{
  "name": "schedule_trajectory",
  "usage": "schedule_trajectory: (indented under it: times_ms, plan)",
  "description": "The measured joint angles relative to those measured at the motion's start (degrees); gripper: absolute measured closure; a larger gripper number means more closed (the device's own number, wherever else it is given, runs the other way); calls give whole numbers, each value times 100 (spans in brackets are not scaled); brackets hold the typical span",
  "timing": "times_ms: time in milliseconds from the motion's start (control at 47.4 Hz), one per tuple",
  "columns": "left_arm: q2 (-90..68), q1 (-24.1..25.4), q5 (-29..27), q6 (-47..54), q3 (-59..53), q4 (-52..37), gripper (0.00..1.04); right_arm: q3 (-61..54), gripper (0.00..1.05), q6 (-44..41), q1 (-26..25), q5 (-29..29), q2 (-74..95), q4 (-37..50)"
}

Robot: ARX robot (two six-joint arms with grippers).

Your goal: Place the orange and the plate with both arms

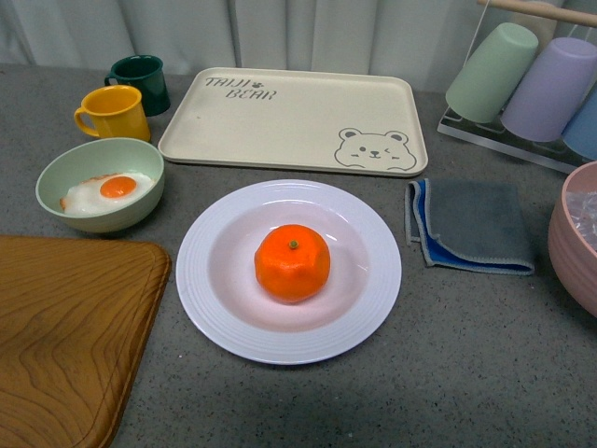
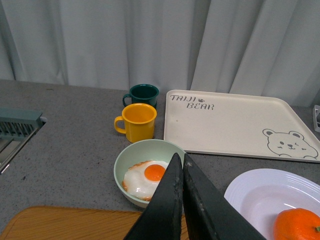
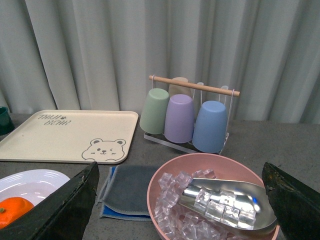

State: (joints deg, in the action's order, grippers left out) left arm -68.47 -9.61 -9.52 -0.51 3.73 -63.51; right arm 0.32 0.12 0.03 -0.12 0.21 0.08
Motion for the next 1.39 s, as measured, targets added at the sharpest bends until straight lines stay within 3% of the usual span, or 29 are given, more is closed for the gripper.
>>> schedule_trajectory:
  times_ms: [106,317,380,464,1393]
  plan:
    - [903,151,155,4,-22,911,101,0,9,0,0,2,0,0]
    - [2000,387,407,7,-197,1755,101,0,9,0,0,2,0,0]
    - [2376,710,841,11,-249,2085,101,0,9,0,0,2,0,0]
    - [2837,935,896,7,-251,2450,101,0,9,0,0,2,0,0]
    - [5587,946,951,9,-256,5058,101,0,9,0,0,2,0,0]
